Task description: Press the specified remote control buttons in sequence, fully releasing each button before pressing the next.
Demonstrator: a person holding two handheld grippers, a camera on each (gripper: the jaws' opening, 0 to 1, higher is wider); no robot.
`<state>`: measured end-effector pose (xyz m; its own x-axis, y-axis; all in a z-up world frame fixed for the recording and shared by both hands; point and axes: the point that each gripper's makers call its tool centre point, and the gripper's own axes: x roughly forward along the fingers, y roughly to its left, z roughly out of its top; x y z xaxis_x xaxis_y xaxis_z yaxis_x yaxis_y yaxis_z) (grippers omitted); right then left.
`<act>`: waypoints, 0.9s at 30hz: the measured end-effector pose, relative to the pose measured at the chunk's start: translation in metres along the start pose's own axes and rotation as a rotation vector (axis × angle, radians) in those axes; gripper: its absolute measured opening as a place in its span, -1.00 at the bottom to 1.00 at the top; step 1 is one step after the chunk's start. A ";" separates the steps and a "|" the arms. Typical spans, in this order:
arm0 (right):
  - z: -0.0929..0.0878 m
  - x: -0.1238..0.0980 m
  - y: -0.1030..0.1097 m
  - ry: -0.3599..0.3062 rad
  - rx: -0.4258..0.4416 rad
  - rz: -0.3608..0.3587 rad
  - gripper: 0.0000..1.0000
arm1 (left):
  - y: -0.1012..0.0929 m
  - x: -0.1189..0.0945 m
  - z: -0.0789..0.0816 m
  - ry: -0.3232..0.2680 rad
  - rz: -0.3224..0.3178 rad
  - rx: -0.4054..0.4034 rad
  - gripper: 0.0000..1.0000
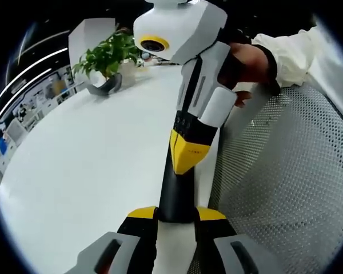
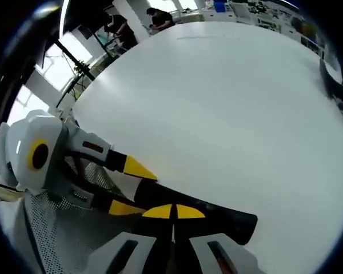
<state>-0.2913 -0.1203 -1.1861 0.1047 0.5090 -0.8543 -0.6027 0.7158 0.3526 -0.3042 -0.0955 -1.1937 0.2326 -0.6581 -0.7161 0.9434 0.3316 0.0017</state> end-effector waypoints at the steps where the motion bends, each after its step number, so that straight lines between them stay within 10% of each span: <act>1: 0.000 0.000 -0.001 -0.001 0.010 0.004 -1.00 | 0.000 0.000 0.000 -0.001 -0.004 0.006 -0.52; 27: 0.001 -0.003 -0.004 0.007 0.018 0.002 -1.00 | 0.000 0.001 0.001 -0.013 -0.008 0.007 -0.52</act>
<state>-0.2882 -0.1239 -1.1845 0.0980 0.5073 -0.8562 -0.5889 0.7231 0.3610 -0.3032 -0.0969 -1.1935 0.2280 -0.6693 -0.7071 0.9469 0.3216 0.0010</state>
